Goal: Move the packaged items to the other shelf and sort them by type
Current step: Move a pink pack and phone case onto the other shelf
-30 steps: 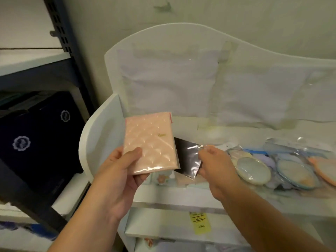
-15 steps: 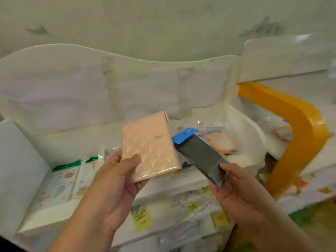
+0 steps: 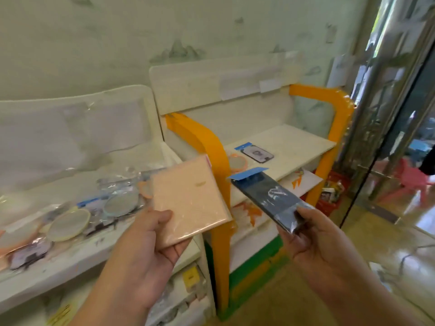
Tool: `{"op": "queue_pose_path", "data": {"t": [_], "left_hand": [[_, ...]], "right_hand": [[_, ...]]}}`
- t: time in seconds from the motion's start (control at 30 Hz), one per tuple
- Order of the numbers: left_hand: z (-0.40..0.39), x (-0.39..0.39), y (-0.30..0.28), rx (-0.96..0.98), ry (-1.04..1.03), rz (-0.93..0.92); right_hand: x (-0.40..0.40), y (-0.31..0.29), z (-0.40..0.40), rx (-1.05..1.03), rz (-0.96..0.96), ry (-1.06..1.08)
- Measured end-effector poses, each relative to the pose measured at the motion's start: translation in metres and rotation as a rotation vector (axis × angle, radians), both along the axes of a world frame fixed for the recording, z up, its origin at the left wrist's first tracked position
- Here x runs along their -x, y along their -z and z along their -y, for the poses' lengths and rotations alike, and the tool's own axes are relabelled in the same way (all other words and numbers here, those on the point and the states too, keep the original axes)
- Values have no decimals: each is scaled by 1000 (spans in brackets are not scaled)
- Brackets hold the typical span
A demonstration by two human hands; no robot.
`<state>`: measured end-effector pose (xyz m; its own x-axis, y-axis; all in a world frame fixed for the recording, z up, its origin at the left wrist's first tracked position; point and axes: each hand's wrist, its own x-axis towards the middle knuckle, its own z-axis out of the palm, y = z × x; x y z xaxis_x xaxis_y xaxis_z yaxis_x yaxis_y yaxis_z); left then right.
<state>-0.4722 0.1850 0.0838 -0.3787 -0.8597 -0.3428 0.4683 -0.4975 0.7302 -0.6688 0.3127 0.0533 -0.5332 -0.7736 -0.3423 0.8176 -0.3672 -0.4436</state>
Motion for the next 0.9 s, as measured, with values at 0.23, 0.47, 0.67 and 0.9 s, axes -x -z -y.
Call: {"op": "queue_pose_path", "data": {"t": [0.23,0.47,0.67,0.9], "left_hand": [[-21,98,7,18,133,92],[4,193,31,-33,191,150],[53,279,51,-140,94,189],[114,341,44,-114,25,129]], "right_hand": [[78,4,-37,24,48,84],[156,26,-14,-89,34,92],[234,35,44,-170,-72,156],[309,34,126,-381,-390,162]]}}
